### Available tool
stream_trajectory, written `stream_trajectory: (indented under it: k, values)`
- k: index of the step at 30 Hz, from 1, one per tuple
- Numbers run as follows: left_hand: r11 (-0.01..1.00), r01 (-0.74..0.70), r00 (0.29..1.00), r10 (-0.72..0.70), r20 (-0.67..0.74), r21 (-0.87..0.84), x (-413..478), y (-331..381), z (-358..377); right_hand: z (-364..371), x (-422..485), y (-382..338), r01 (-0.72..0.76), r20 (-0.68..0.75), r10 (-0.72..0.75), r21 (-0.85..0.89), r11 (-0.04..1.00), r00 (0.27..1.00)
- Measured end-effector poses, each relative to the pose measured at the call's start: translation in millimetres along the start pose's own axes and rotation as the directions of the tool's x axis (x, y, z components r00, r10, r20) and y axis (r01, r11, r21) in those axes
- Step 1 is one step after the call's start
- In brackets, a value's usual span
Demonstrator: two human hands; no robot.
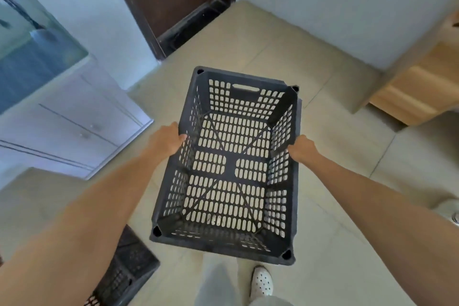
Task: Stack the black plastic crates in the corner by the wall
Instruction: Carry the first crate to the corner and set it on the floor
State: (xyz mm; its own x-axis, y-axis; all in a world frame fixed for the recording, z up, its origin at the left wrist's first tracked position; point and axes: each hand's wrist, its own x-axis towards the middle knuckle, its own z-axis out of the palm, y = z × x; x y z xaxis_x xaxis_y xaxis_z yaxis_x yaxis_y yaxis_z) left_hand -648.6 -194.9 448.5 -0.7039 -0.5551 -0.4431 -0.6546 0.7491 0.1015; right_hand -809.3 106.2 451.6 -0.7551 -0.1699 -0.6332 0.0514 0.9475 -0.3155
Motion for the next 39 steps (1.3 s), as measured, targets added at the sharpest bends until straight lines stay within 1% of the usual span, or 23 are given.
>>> stream_trajectory:
  k: [4,7,9,14,19,23,28,30,35,39]
  values:
    - [0.998,-0.058,0.998,0.058,-0.004,-0.019,107.7,36.4,-61.8,-67.0,71.3,-54.3,-0.003,-0.057,0.004,0.017,1.0,0.998]
    - [0.997,-0.082,0.996,0.082,0.025,-0.013,191.3,76.1,-101.2,-120.0,127.2,-84.3,-0.053,-0.095,0.058,0.056,0.997,0.994]
    - [0.996,-0.088,0.996,0.088,0.022,0.006,228.8,97.8,-117.4,-143.6,157.4,-93.1,-0.049,-0.111,0.059,0.09,0.995,0.992]
    - [0.991,-0.122,0.992,0.12,0.047,0.049,363.9,198.0,-158.6,-226.5,277.9,-103.5,-0.112,-0.136,0.141,0.2,0.973,0.981]
    - [0.987,-0.149,0.985,0.143,0.093,0.059,479.2,287.6,-189.4,-311.7,385.9,-115.8,-0.125,-0.126,0.158,0.236,0.964,0.979]
    - [0.992,-0.128,0.982,0.127,0.141,0.0,562.9,338.7,-205.0,-371.4,472.1,-136.9,-0.149,-0.164,0.189,0.228,0.962,0.968]
    - [0.992,-0.079,0.973,0.097,0.208,-0.095,669.8,386.6,-212.6,-427.9,594.1,-162.2,-0.135,-0.191,0.197,0.299,0.945,0.962]
    - [0.987,-0.032,0.964,0.071,0.255,-0.156,711.3,406.4,-212.4,-446.9,646.9,-170.3,-0.121,-0.204,0.196,0.33,0.936,0.959]
    - [0.939,0.188,0.92,-0.065,0.386,-0.289,791.9,453.4,-199.0,-480.2,763.0,-188.0,-0.075,-0.231,0.137,0.258,0.963,0.963]
    - [0.843,0.367,0.864,-0.153,0.479,-0.392,845.9,491.8,-174.3,-500.3,853.0,-190.4,-0.005,-0.235,0.049,0.184,0.983,0.971]
